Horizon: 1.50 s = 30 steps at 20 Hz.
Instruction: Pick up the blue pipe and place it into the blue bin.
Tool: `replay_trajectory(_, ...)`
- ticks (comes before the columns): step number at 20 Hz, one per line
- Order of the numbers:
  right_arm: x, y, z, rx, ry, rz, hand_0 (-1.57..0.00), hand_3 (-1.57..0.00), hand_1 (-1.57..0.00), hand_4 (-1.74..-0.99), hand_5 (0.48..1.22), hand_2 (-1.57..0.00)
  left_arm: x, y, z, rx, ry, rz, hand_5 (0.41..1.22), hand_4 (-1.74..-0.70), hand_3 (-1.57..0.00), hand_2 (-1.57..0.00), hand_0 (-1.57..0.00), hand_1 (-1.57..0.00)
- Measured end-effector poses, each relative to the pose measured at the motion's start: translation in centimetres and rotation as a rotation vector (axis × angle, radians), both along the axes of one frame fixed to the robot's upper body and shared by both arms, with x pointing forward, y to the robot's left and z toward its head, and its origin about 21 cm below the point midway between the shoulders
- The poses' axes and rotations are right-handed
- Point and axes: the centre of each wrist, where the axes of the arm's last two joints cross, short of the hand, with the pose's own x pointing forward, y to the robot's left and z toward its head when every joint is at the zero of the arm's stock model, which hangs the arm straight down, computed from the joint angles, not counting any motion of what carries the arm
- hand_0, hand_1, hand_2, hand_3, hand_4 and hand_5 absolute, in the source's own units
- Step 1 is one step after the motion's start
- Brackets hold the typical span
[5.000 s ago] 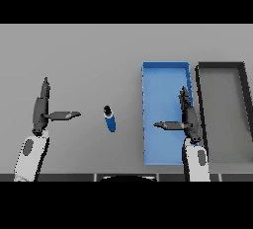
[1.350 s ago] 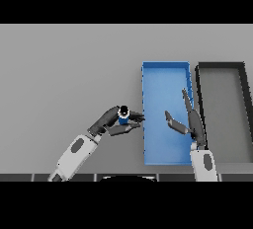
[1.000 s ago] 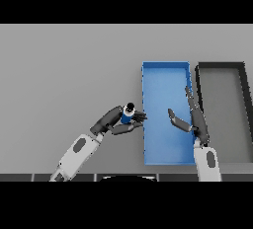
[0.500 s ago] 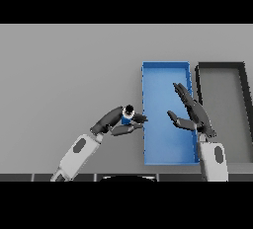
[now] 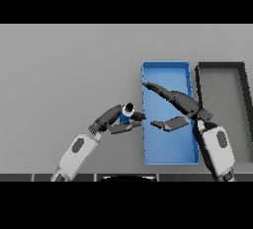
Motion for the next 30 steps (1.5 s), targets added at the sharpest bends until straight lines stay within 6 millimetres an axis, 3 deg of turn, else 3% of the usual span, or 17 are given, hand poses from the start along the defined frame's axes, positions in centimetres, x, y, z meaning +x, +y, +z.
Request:
replay_trajectory(4, 0.3, 2.7, 1.4, -0.022, -0.033, 0.126, 0.0, 0.0, 0.0, -1.294, 0.56, -0.04, 0.4, 0.1, 0.2, -0.02, -0.013, -0.008, 1.221, -1.47, -1.57, -1.57, -1.57, -1.57)
replay_trajectory(9, 0.9, 6.3, 2.4, -0.06, -0.047, 0.235, 0.0, 0.0, -0.01, -1.232, 0.545, -0.06, 0.8, -0.5, -0.2, -0.014, 0.007, -0.036, 1.221, -1.47, -1.57, -1.57, -1.57, -1.57)
replay_trajectory(13, 1.8, 8.4, 3.2, -0.118, -0.058, 0.274, -0.02, 0.0, -0.03, -1.186, 0.521, -0.08, 0.5, -0.4, -0.2, -0.032, 0.012, -0.036, 1.221, -1.47, -1.57, -1.57, -1.57, -1.57)
replay_trajectory(16, 2.6, 9.4, 3.5, -0.14, -0.063, 0.3, -0.07, -0.04, -0.11, -1.204, 0.497, -0.17, 0.3, -0.3, -0.3, -0.013, 0.001, -0.028, 1.221, -1.47, -1.57, -1.57, -1.57, -1.57)
replay_trajectory(18, 2.7, 10.1, 3.6, -0.159, -0.068, 0.317, -0.32, -0.24, -0.36, -1.278, 0.485, -0.38, 0.4, 0.3, -0.4, 0.016, 0.015, -0.02, 1.221, -1.52, -1.57, -1.57, -1.57, -1.57)
replay_trajectory(20, 2.7, 11.0, 3.6, -0.15, -0.071, 0.349, -0.7, -0.6, -0.7, -1.406, 0.5, -0.74, 0.5, 0.1, -0.4, 0.028, 0.044, -0.019, 1.221, -1.59, -1.57, -1.57, -1.57, -1.57)
replay_trajectory(22, 2.7, 11.5, 3.3, -0.147, -0.067, 0.359, -1.01, -0.87, -1.02, -1.514, 0.55, -1.04, 0.2, -0.2, 0.1, 0.055, 0.038, -0.012, 1.221, -1.64, -1.57, -1.57, -1.57, -1.57)
replay_trajectory(24, 2.6, 11.8, 3.2, -0.138, -0.043, 0.371, -1.22, -1.02, -1.22, -1.581, 0.65, -1.23, 0.5, -0.1, 0.0, 0.035, 0.041, -0.008, 1.221, -1.68, -1.52, -1.57, -1.57, -1.57)
replay_trajectory(27, 2.4, 12.1, 2.8, -0.08, -0.017, 0.39, -1.39, -1.25, -1.39, -1.648, 0.929, -1.4, 0.5, 0.0, 0.0, -0.041, 0.047, -0.03, 1.221, -1.71, -1.49, -1.57, -1.57, -1.57)
replay_trajectory(30, 2.3, 12.1, 2.5, -0.081, -0.054, 0.385, -1.48, -1.4, -1.48, -1.692, 1.071, -1.48, 0.8, -0.2, -0.1, -0.041, 0.053, -0.043, 1.221, -1.72, -1.44, -1.57, -1.57, -1.57)
